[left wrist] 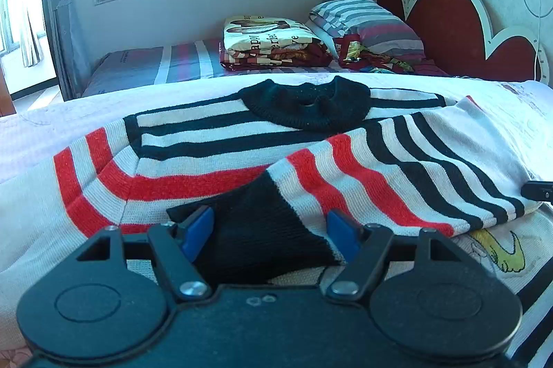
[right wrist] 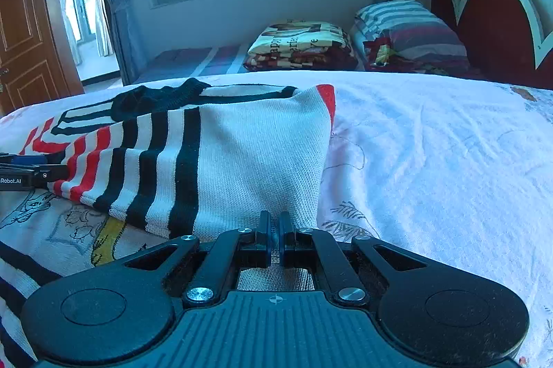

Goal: Fold small clothes

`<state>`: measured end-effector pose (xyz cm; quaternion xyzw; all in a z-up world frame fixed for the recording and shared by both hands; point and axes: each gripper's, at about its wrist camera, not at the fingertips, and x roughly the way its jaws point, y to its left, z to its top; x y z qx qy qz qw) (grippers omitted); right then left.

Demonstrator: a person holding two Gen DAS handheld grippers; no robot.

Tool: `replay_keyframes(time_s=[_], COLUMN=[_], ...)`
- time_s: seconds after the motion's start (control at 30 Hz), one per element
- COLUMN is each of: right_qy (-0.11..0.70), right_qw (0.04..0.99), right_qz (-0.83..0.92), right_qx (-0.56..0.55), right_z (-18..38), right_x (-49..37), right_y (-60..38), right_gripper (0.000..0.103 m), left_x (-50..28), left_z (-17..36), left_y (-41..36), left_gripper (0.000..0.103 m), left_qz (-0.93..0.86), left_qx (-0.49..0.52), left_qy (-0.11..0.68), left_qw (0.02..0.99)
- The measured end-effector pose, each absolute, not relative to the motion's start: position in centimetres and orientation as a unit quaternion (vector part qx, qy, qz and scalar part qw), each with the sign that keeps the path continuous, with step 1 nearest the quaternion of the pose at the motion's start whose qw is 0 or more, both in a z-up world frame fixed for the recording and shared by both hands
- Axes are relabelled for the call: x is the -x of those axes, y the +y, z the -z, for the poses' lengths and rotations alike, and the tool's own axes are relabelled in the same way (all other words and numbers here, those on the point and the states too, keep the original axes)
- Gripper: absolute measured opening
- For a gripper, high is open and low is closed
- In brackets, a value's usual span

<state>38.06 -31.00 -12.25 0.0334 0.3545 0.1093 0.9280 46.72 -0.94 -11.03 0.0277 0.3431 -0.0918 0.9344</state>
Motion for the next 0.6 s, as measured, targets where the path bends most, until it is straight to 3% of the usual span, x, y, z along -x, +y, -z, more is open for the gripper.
replay_keyframes(time_s=[0.33,0.47,0.53,0.6], right_qy=[0.37,0.37,0.353,0.339], right_qw=[0.922,0.924,0.933,0.937], right_qz=[-0.109,-0.079,-0.071,-0.08], right_qx=[-0.022,0.061,0.025,-0.027], right_z=[11.7,10.9,8.9,7.2], right_x=[-38.3,-38.4,-37.4,-36.0], right_y=[-30.7,-27.7,-27.6,-28.0], right_gripper=[0.001,0.002,0.002,0.002], left_x=[-46.6,-46.7,-45.2,-42.7], left_z=[11.1,10.6,9.5,8.4], left_y=[-0.7,-0.7,0.3,2.9], left_gripper=[0.076,0.078,0.072,0.077], left_qz=[0.1,0.113,0.097,0.096], left_qx=[-0.028,-0.039,-0.037,-0.005], left_qy=[0.339,0.343,0.323,0.3], left_qw=[0.935,0.932,0.941,0.949])
